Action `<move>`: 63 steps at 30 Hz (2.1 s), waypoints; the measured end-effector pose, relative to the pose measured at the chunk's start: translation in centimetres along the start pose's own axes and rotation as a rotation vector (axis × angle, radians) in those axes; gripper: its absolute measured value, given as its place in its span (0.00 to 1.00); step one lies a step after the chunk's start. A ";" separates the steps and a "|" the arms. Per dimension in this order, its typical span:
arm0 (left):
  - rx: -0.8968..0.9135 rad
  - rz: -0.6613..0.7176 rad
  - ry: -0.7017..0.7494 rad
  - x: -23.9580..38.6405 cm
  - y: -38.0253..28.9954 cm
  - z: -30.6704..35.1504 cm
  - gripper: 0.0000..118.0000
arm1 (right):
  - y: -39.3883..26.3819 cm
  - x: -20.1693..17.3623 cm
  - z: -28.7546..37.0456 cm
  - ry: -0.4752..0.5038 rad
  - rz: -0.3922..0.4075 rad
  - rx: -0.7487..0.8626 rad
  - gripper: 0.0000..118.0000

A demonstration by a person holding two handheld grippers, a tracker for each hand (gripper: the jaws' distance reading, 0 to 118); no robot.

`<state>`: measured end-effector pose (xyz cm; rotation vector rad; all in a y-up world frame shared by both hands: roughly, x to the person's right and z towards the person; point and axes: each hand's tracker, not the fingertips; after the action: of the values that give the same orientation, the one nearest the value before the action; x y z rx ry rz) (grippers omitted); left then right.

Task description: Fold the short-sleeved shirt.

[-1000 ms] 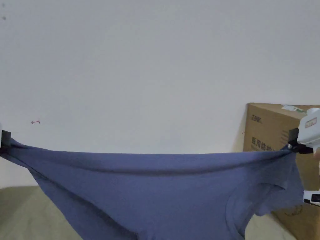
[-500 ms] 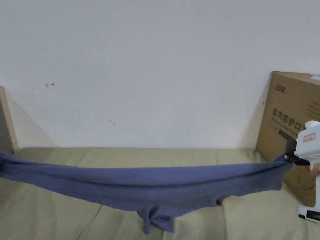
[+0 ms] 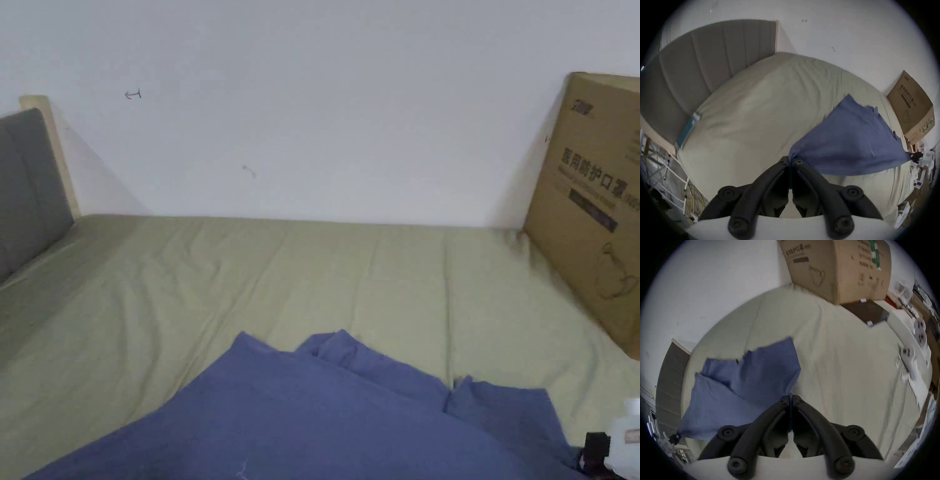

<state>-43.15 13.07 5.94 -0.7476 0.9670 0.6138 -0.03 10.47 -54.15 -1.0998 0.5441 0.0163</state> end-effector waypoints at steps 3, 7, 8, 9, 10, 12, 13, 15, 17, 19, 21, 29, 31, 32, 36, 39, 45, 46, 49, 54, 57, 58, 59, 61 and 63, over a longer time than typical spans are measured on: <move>-0.021 0.024 0.002 -1.6 -3.3 1.4 0.01 | -4.0 1.6 1.3 -0.002 -0.011 -0.018 0.02; -0.041 0.059 0.002 -3.8 -6.3 3.3 0.01 | -7.6 3.4 2.6 -0.026 0.018 -0.041 0.02; -0.039 0.054 0.002 -4.1 -7.0 3.6 0.01 | -8.3 3.9 3.0 -0.021 0.004 -0.043 0.02; -0.038 0.051 0.002 -4.3 -7.4 3.8 0.01 | -8.7 4.2 3.2 -0.014 -0.003 -0.039 0.02; -0.042 0.039 -0.005 -4.5 -7.9 3.8 0.01 | -9.1 4.5 3.5 -0.007 -0.006 -0.036 0.02; -0.048 0.029 -0.009 -4.6 -8.6 3.6 0.02 | -9.8 4.6 3.7 -0.003 -0.022 -0.013 0.02; -0.054 0.022 -0.009 -4.6 -8.8 3.3 0.07 | -10.2 4.4 4.0 0.003 -0.024 -0.003 0.03; -0.064 0.007 -0.016 -4.4 -9.2 3.0 0.39 | -10.4 3.9 4.2 -0.005 -0.012 0.010 0.23; -0.064 0.002 -0.007 -4.4 -9.3 3.0 0.81 | -10.3 3.7 4.3 -0.019 0.017 -0.021 0.53; -0.042 0.019 0.024 -4.0 -9.1 3.7 0.92 | -10.3 3.6 5.0 0.003 0.034 -0.036 0.63; 0.035 0.048 -0.018 -3.6 -8.3 5.3 0.95 | -10.3 3.4 6.5 -0.016 0.065 0.038 0.67; 0.079 -0.099 -0.157 3.1 -6.7 8.2 0.00 | -11.4 3.4 10.4 -0.012 0.041 0.155 0.00; 0.050 -0.140 -0.170 4.8 -7.3 7.5 0.00 | -12.6 3.9 10.0 -0.003 0.035 0.148 0.00; 0.050 -0.138 -0.178 5.4 -7.6 7.3 0.00 | -13.2 4.2 9.7 0.003 0.023 0.146 0.00; 0.026 -0.191 -0.194 7.8 -7.9 6.4 0.00 | -13.9 5.8 8.0 -0.005 -0.011 0.111 0.00; 0.010 -0.208 -0.218 9.2 -7.4 5.9 0.00 | -12.9 6.9 6.9 0.015 -0.033 0.120 0.17; -0.017 -0.273 -0.254 12.0 -6.1 4.6 0.00 | -9.4 6.9 3.0 -0.016 0.028 0.049 0.83; -0.025 -0.287 -0.252 12.4 -5.8 4.2 0.00 | -8.8 7.0 2.1 -0.011 0.028 0.031 0.82; -0.042 -0.301 -0.243 13.3 -5.2 3.4 0.00 | -8.1 7.0 -0.1 -0.022 0.020 -0.011 0.80; -0.064 -0.261 -0.263 13.4 -4.5 2.2 0.00 | -9.5 6.5 -1.1 -0.120 0.060 0.014 0.26; -0.069 -0.253 -0.249 13.2 -4.1 1.4 0.00 | -9.2 5.7 0.2 -0.106 0.070 0.047 0.01; -0.073 -0.251 -0.248 13.1 -3.9 1.2 0.00 | -9.0 5.4 0.1 -0.117 0.095 0.034 0.01; -0.073 -0.251 -0.248 13.0 -3.8 1.1 0.00 | -9.1 5.3 0.2 -0.129 0.105 0.043 0.01; -0.075 -0.254 -0.247 13.1 -3.4 0.9 0.00 | -9.0 5.1 0.4 -0.122 0.092 0.044 0.01; -0.074 -0.260 -0.250 13.1 -2.4 0.5 0.00 | -8.9 5.2 0.5 -0.115 0.074 0.047 0.01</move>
<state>-35.31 13.75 -4.85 -0.8252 0.6078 0.5033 7.16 5.43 -48.67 -1.0260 0.4794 0.1303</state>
